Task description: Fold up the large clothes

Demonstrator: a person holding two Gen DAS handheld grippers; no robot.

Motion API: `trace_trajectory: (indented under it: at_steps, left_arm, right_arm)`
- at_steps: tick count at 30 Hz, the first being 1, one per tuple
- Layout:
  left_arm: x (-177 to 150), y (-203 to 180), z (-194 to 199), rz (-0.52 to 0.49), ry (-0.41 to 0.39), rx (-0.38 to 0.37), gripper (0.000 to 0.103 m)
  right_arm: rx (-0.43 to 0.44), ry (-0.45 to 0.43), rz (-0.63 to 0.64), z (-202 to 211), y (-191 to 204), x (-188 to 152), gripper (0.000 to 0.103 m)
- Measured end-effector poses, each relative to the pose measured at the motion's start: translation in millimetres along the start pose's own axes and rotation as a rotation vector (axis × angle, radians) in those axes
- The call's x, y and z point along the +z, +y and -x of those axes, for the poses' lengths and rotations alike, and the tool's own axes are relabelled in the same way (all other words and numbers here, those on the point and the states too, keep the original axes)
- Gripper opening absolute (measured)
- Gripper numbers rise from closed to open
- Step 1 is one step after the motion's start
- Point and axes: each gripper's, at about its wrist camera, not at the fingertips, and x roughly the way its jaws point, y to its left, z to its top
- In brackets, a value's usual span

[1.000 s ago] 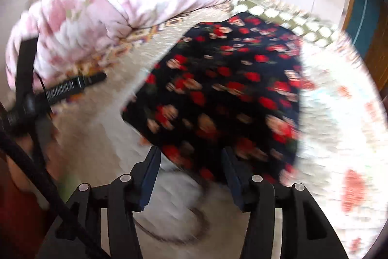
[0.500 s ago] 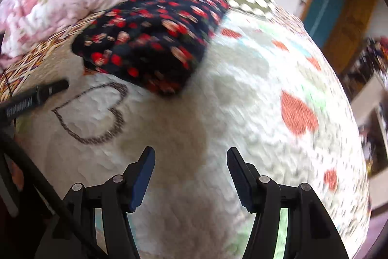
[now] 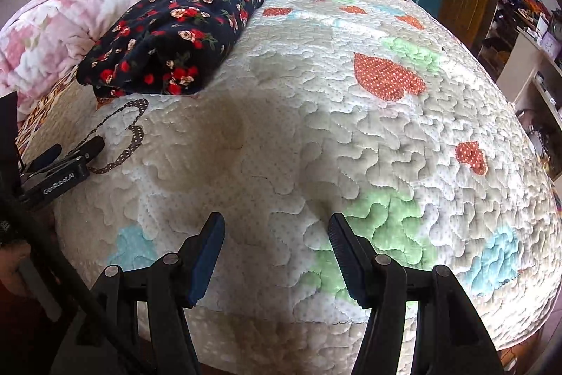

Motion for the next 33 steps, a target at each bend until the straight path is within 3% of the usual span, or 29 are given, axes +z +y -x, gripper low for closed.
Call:
trace_trajectory:
  at_steps: [13,23,33]
  left_arm:
    - [-12,-1,12,-0.030,-0.035,-0.001,0.103]
    - [-13,-13,22,-0.016,0.079,0.077,0.103]
    - [-21,-16,30,-0.029,0.059,0.096,0.103]
  right_arm:
    - [0.025,-0.041,-0.040,-8,-2,-10,0.070]
    - [0.001,-0.067,-0.035,-13,4,-11,0.077]
    - [-0.065,-0.083,-0.044,-19,12,-15,0.086]
